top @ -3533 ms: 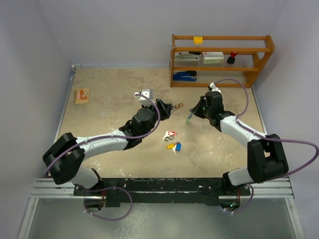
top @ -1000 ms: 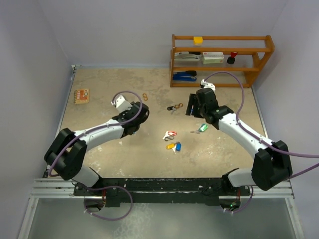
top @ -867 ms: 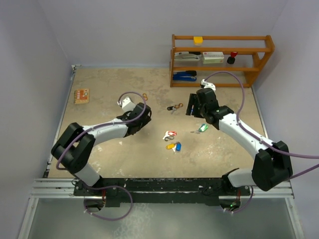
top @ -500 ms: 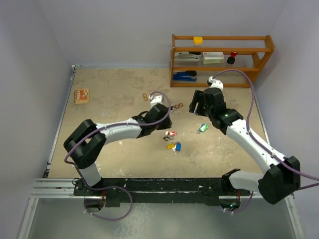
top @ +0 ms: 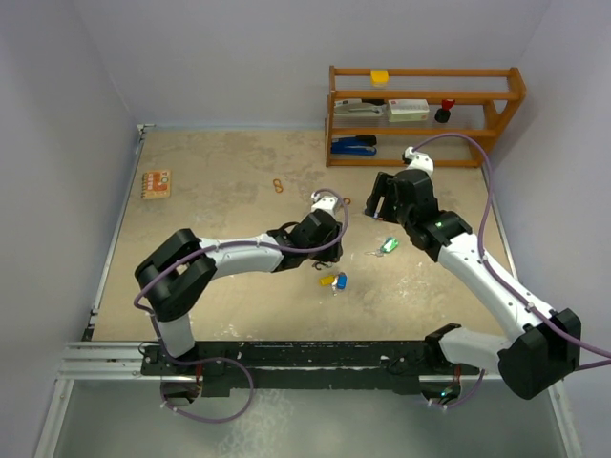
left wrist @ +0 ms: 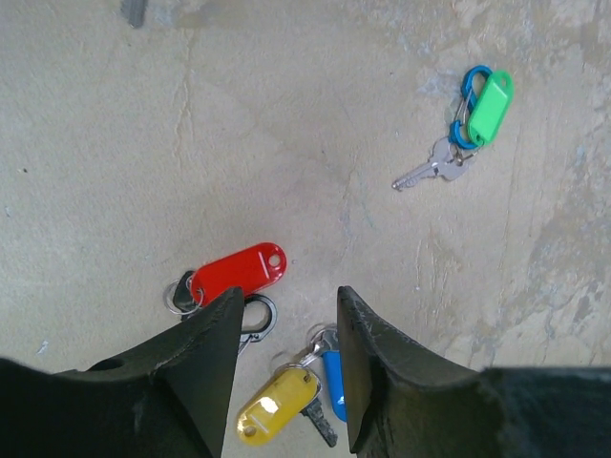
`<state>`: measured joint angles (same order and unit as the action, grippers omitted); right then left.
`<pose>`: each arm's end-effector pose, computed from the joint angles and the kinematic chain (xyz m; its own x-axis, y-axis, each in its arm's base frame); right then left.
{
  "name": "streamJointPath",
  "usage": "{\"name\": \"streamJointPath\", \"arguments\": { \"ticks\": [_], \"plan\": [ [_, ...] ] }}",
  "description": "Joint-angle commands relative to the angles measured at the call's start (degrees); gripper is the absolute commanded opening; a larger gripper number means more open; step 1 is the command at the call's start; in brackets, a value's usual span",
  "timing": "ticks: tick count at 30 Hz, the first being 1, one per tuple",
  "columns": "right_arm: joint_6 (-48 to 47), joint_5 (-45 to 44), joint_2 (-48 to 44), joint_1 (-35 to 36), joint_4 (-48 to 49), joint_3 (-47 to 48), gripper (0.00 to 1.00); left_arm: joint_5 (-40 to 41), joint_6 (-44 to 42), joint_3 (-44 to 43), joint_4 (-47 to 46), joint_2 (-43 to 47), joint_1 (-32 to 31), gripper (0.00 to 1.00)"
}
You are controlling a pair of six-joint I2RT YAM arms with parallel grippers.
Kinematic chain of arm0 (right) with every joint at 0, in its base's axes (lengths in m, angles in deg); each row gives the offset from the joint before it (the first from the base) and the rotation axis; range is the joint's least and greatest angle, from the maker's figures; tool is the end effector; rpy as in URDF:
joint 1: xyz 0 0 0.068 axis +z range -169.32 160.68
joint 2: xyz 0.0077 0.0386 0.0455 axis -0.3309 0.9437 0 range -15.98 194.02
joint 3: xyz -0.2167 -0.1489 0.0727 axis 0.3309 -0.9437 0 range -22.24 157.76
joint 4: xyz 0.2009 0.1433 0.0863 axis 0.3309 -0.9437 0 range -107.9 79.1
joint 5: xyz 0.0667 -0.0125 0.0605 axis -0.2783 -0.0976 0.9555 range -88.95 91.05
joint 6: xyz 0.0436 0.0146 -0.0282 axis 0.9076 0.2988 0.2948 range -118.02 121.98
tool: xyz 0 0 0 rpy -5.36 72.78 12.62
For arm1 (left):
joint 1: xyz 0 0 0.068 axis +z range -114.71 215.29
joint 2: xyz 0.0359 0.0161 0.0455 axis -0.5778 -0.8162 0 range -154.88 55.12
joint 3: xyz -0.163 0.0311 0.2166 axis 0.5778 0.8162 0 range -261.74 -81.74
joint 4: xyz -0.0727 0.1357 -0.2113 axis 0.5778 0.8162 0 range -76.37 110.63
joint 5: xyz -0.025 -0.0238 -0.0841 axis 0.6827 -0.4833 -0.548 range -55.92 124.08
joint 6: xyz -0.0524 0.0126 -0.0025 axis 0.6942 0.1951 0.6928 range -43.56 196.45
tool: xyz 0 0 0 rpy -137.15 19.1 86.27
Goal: Put the keys on the keyring
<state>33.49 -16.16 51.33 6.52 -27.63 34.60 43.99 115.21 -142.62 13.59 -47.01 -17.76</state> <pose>0.2441 0.1065 0.3220 -0.4448 0.3393 -0.8289 0.0619 0.9349 0.3495 0.2341 -0.3011 0.1834 -0.7530 -0.0250 -0.6576 0.3052 0.8720 -0.3827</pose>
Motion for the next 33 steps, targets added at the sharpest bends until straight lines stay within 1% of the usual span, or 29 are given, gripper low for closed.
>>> {"name": "streamJointPath", "arguments": {
  "ticks": [1,4,8,13,18,20,33],
  "plan": [
    [0.3,-2.0,-1.5,-0.1,-0.1,-0.1,0.78,-2.0,-1.3,-2.1,-1.9,-0.6,-1.1,0.42],
    [0.4,-2.5,-1.8,-0.1,-0.3,-0.1,0.84,-2.7,-0.8,-2.1,-1.8,-0.9,-1.4,0.43],
    [0.6,-3.3,-2.2,-0.1,-0.7,-0.1,0.9,-3.1,0.0,-1.8,-1.5,-0.9,-1.9,0.43],
    [0.9,-4.1,-3.0,-0.1,-1.0,-0.1,0.95,-3.1,0.5,-1.3,-1.2,-1.1,-2.2,0.43],
    [0.9,-4.6,-3.6,-0.1,-1.3,-0.1,0.97,-2.8,0.9,-0.6,-1.3,-1.6,-2.3,0.43],
    [1.0,-4.8,-3.7,-0.1,-1.4,-0.1,1.0,-2.6,1.0,-0.2,-1.4,-1.8,-2.3,0.43],
    [1.6,-5.7,-4.0,-0.1,-1.4,-0.1,1.0,-1.7,1.2,0.5,-0.7,-3.1,-2.3,0.43]
  ]
}}
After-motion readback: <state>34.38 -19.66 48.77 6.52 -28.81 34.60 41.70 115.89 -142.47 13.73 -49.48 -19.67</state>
